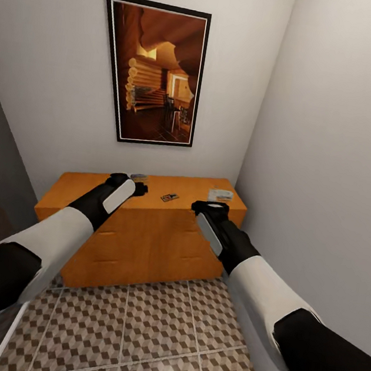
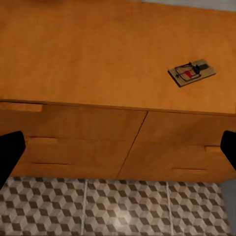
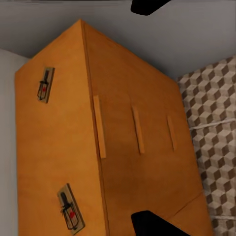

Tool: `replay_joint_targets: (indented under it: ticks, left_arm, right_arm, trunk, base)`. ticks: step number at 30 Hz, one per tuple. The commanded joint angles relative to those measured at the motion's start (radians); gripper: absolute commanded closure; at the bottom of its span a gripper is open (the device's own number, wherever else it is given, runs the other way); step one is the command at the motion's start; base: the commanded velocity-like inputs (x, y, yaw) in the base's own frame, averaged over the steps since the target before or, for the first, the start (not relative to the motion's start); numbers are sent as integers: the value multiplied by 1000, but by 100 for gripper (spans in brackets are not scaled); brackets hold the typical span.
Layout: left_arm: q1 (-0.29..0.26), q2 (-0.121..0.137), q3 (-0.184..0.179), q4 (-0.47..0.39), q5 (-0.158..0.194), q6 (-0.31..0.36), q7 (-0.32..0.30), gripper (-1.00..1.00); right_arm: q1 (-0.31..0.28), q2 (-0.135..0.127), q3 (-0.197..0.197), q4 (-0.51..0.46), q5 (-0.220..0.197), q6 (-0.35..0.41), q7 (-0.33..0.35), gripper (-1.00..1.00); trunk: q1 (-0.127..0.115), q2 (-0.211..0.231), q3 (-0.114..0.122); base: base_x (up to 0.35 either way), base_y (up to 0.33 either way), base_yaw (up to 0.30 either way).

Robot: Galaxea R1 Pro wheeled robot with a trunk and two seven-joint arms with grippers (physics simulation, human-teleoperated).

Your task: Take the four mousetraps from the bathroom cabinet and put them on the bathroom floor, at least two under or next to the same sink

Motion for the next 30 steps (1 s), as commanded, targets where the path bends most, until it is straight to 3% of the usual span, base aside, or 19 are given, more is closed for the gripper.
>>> replay_joint_targets:
  ticks: [1,7,13,21,30]
  left_arm:
    - [-28,1,-1,31,12,0,9,-100]
    - [-156,1,11,213,12,-10,8,-100]
    - [-224,0,13,306,8,-18,8,-100]
    - [-237,-3,10,312,6,-21,8,-100]
    - [-228,7,5,221,5,-21,10,-100]
  right_arm:
    - [-31,0,5,22,-31,6,-9,-100]
    - [-181,1,6,169,-130,15,-6,-100]
    - [-283,3,7,274,-165,15,-3,-100]
    - [-311,3,10,293,-169,6,-5,-100]
    - [-315,0,14,297,-169,-3,-10,-100]
  trunk:
    - [1,-2,-3]
    - [1,-2,-3]
    - [1,-2,-3]
    - [1,-2,-3]
    - [1,-2,-3]
  base:
    - [0,0,0]
    - [0,0,0]
    - [0,0,0]
    - [0,0,0]
    - [0,0,0]
